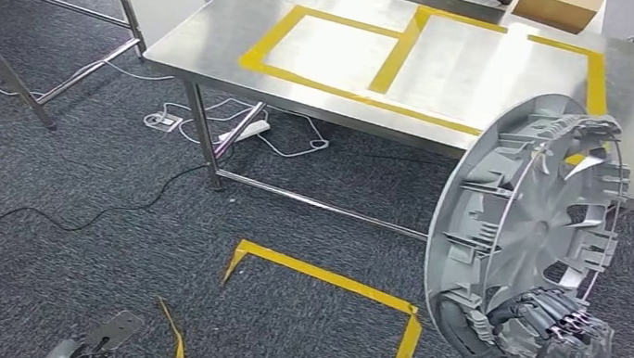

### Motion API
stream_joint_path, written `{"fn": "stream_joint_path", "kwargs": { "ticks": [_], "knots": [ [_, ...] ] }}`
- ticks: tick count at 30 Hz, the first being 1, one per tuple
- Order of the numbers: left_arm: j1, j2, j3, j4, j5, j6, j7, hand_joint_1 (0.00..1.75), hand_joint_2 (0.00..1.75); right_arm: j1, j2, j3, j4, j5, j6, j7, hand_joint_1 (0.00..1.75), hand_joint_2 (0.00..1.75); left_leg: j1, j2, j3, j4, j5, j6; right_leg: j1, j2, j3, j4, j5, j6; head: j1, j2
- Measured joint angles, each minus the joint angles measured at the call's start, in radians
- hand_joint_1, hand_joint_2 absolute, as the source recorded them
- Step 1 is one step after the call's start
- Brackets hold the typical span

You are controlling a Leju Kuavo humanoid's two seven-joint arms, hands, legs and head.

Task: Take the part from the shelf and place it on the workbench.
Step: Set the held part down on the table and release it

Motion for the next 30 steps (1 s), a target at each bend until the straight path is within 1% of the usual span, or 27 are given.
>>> {"fn": "stream_joint_path", "kwargs": {
  "ticks": [1, 2, 3, 4, 5, 6, 7, 9, 10, 13, 15, 16, 17, 18, 19, 20, 21, 22, 23, 26, 27, 28, 30],
  "knots": [
    [0.0, 0.0, 0.0, 0.0, 0.0, 0.0, 0.0, 0.0, 1.75, 0.0, 0.0, 0.001, 0.001, 0.0, 0.0, 0.0, 1.75, 1.75, 0.0, 0.0, 0.002, 0.0, -0.001, 0.0, 0.0, 0.0, 0.016, -0.034, 0.026, -0.001, 0.0, 0.0],
    [0.0, 0.0, 0.0, 0.0, 0.0, 0.0, 0.0, 0.0, 1.75, 0.0, 0.0, 0.001, 0.001, 0.0, 0.0, 0.0, 1.75, 1.75, 0.0, -0.001, 0.004, 0.0, -0.002, -0.002, 0.0, -0.001, 0.05, -0.101, 0.064, -0.003, 0.0, 0.0],
    [0.0, 0.0, 0.0, 0.0, 0.0, 0.0, 0.0, 0.0, 1.75, -0.001, 0.0, 0.001, 0.001, 0.0, 0.0, 0.0, 1.75, 1.75, -0.001, -0.001, 0.006, 0.0, -0.004, -0.004, 0.001, -0.003, 0.087, -0.174, 0.093, -0.006, 0.0, 0.0],
    [0.0, 0.0, 0.0, 0.0, 0.0, 0.0, 0.0, 0.0, 1.75, -0.002, 0.0, 0.002, 0.001, 0.0, 0.0, 0.0, 1.75, 1.75, -0.003, -0.002, 0.007, 0.002, -0.005, -0.008, 0.002, -0.004, 0.119, -0.234, 0.112, -0.009, 0.0, 0.0],
    [0.0, 0.0, 0.0, 0.0, -0.001, 0.0, 0.0, 0.0, 1.75, -0.003, 0.0, 0.002, 0.001, -0.001, 0.0, 0.0, 1.75, 1.75, -0.005, -0.002, 0.006, 0.003, -0.005, -0.013, 0.003, -0.004, 0.138, -0.27, 0.121, -0.013, -0.001, 0.0],
    [0.0, 0.0, 0.0, 0.0, -0.001, 0.0, 0.0, 0.0, 1.75, -0.004, 0.0, 0.003, 0.001, -0.001, 0.0, 0.0, 1.75, 1.75, -0.006, -0.002, 0.004, 0.003, -0.004, -0.018, 0.005, -0.003, 0.144, -0.282, 0.119, -0.017, -0.002, 0.0],
    [0.0, 0.0, 0.0, 0.0, -0.001, 0.0, 0.0, 0.0, 1.75, -0.004, 0.0, 0.003, 0.001, -0.001, 0.0, 0.0, 1.75, 1.75, -0.006, -0.001, 0.003, 0.003, -0.003, -0.023, 0.006, -0.001, 0.143, -0.284, 0.12, -0.022, -0.003, 0.0],
    [-0.001, 0.0, 0.0, 0.0, -0.002, 0.0, 0.0, 0.0, 1.75, -0.005, 0.0, 0.003, 0.001, -0.002, 0.0, 0.0, 1.75, 1.75, -0.004, -0.001, 0.004, 0.001, -0.001, -0.031, 0.008, 0.001, 0.141, -0.284, 0.122, -0.03, -0.003, 0.0],
    [-0.001, 0.0, 0.0, 0.0, -0.002, 0.0, 0.0, 0.0, 1.75, -0.005, 0.0, 0.002, 0.001, -0.003, 0.0, 0.0, 1.75, 1.75, -0.004, -0.001, 0.004, 0.0, -0.001, -0.033, 0.008, 0.001, 0.141, -0.284, 0.122, -0.032, -0.003, 0.0],
    [-0.001, 0.0, 0.0, 0.0, -0.002, 0.0, 0.0, 0.0, 1.75, -0.005, 0.0, 0.002, 0.001, -0.003, 0.0, 0.0, 1.75, 1.75, -0.004, -0.001, 0.004, 0.0, -0.002, -0.033, 0.007, 0.001, 0.141, -0.285, 0.123, -0.033, -0.002, 0.0],
    [-0.002, 0.0, 0.0, 0.0, -0.002, 0.0, 0.0, 0.0, 1.75, -0.007, 0.001, 0.002, 0.001, -0.004, 0.0, 0.0, 1.75, 1.75, -0.003, -0.001, 0.003, 0.004, -0.006, -0.036, 0.004, 0.001, 0.143, -0.288, 0.125, -0.037, -0.002, 0.0],
    [-0.002, 0.0, -0.001, 0.0, -0.003, 0.0, 0.0, 0.0, 1.75, -0.011, 0.001, 0.002, 0.001, -0.005, 0.0, 0.0, 1.75, 1.75, -0.002, -0.001, -0.016, 0.045, -0.031, -0.041, 0.001, 0.0, 0.143, -0.289, 0.126, -0.041, -0.004, 0.0],
    [-0.001, 0.001, -0.002, 0.0, -0.005, 0.0, 0.0, 0.0, 1.75, -0.019, 0.001, 0.002, 0.002, -0.006, 0.0, 0.0, 1.75, 1.75, -0.001, -0.001, -0.052, 0.121, -0.063, -0.046, -0.001, 0.0, 0.143, -0.29, 0.127, -0.046, -0.006, 0.0],
    [-0.001, 0.001, -0.003, 0.0, -0.007, -0.003, -0.001, 0.0, 1.75, -0.033, 0.002, 0.002, 0.004, -0.011, 0.002, 0.002, 1.75, 1.75, 0.0, -0.001, -0.074, 0.166, -0.074, -0.049, -0.001, 0.001, 0.143, -0.29, 0.126, -0.049, -0.008, 0.0],
    [-0.001, 0.001, -0.005, 0.0, -0.01, -0.008, -0.003, 0.0, 1.75, -0.051, 0.002, 0.003, 0.008, -0.016, 0.005, 0.006, 1.75, 1.75, 0.0, -0.001, -0.085, 0.188, -0.073, -0.051, -0.002, 0.003, 0.143, -0.29, 0.126, -0.051, -0.011, 0.0],
    [-0.002, 0.002, -0.006, 0.0, -0.012, -0.012, -0.005, 0.0, 1.75, -0.068, 0.002, 0.003, 0.013, -0.023, 0.009, 0.01, 1.75, 1.75, 0.001, -0.001, -0.07, 0.153, -0.046, -0.051, -0.002, 0.005, 0.144, -0.29, 0.125, -0.049, -0.011, 0.0],
    [-0.003, 0.002, -0.007, 0.0, -0.013, -0.017, -0.006, 0.0, 1.75, -0.083, 0.001, 0.003, 0.018, -0.03, 0.013, 0.014, 1.75, 1.75, 0.001, -0.002, -0.035, 0.078, -0.015, -0.048, -0.001, 0.006, 0.144, -0.288, 0.123, -0.044, -0.011, 0.0],
    [-0.005, 0.001, -0.008, 0.0, -0.014, -0.018, -0.007, 0.0, 1.75, -0.093, 0.001, 0.003, 0.022, -0.033, 0.015, 0.017, 1.75, 1.75, 0.001, -0.002, -0.014, 0.032, -0.003, -0.044, 0.001, 0.007, 0.143, -0.288, 0.122, -0.039, -0.01, 0.0],
    [-0.005, 0.0, -0.009, 0.0, -0.016, -0.018, -0.007, 0.0, 1.75, -0.102, 0.001, 0.003, 0.027, -0.035, 0.017, 0.019, 1.75, 1.75, 0.0, -0.003, -0.005, 0.009, -0.002, -0.039, 0.003, 0.007, 0.142, -0.289, 0.121, -0.033, -0.01, 0.0],
    [-0.004, 0.0, -0.015, 0.0, -0.018, -0.017, -0.008, 0.0, 1.75, -0.119, 0.001, 0.006, 0.04, -0.037, 0.018, 0.02, 1.75, 1.75, 0.0, -0.004, -0.002, 0.001, -0.004, -0.019, 0.002, 0.006, 0.14, -0.289, 0.118, -0.017, -0.01, 0.0],
    [-0.004, 0.0, -0.016, 0.0, -0.019, -0.017, -0.008, 0.0, 1.75, -0.123, 0.001, 0.007, 0.043, -0.038, 0.017, 0.021, 1.75, 1.75, 0.001, -0.004, 0.001, 0.0, -0.004, -0.013, 0.001, 0.004, 0.131, -0.27, 0.106, -0.012, -0.006, 0.0],
    [-0.005, 0.0, -0.018, 0.0, -0.019, -0.016, -0.008, 0.0, 1.75, -0.127, 0.001, 0.009, 0.045, -0.039, 0.017, 0.022, 1.75, 1.75, 0.002, -0.004, 0.004, -0.002, -0.005, -0.007, 0.001, 0.002, 0.11, -0.227, 0.084, -0.007, -0.004, 0.0],
    [-0.005, 0.0, -0.022, 0.0, -0.02, -0.016, -0.008, 0.0, 1.75, -0.132, 0.0, 0.012, 0.051, -0.04, 0.016, 0.023, 1.75, 1.75, 0.001, -0.004, 0.009, -0.002, -0.011, 0.001, 0.0, 0.0, 0.039, -0.092, 0.027, -0.001, 0.001, 0.0]
  ]
}}
